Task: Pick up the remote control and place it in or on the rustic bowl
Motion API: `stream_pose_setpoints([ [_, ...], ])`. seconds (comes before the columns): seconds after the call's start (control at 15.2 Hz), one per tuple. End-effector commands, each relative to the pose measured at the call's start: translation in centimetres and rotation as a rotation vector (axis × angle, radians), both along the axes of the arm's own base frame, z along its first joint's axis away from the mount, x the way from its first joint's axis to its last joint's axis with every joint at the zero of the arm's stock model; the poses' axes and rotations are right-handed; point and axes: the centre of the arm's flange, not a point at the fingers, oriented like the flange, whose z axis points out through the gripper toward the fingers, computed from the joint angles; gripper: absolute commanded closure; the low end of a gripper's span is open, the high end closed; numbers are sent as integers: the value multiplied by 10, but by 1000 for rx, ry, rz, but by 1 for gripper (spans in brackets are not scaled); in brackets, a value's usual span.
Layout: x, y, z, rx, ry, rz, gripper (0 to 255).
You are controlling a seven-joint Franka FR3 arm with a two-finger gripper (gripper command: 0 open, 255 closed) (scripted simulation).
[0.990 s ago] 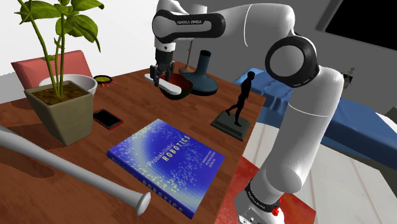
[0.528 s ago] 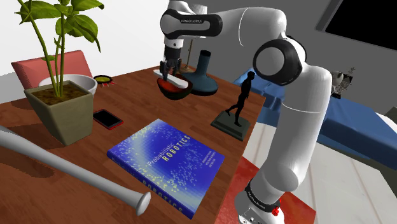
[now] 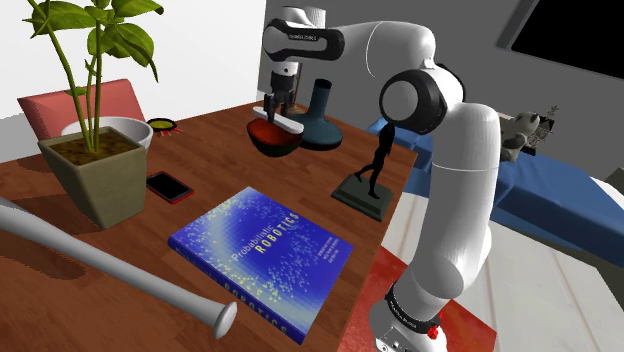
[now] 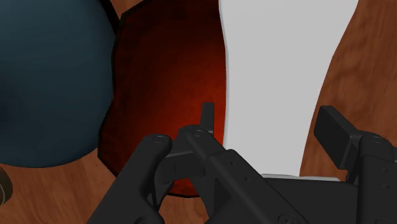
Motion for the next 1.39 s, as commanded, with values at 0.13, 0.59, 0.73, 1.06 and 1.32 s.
stream_pose_setpoints([
  [0.13, 0, -2, -20, 0, -1, 1, 255],
  [0.59, 0, -2, -57, 0, -1, 1, 255],
  [0.73, 0, -2, -64, 0, -1, 1, 255],
  [1.06, 0, -2, -64, 0, -1, 1, 255],
  [1.32, 0, -2, -64, 0, -1, 1, 0],
])
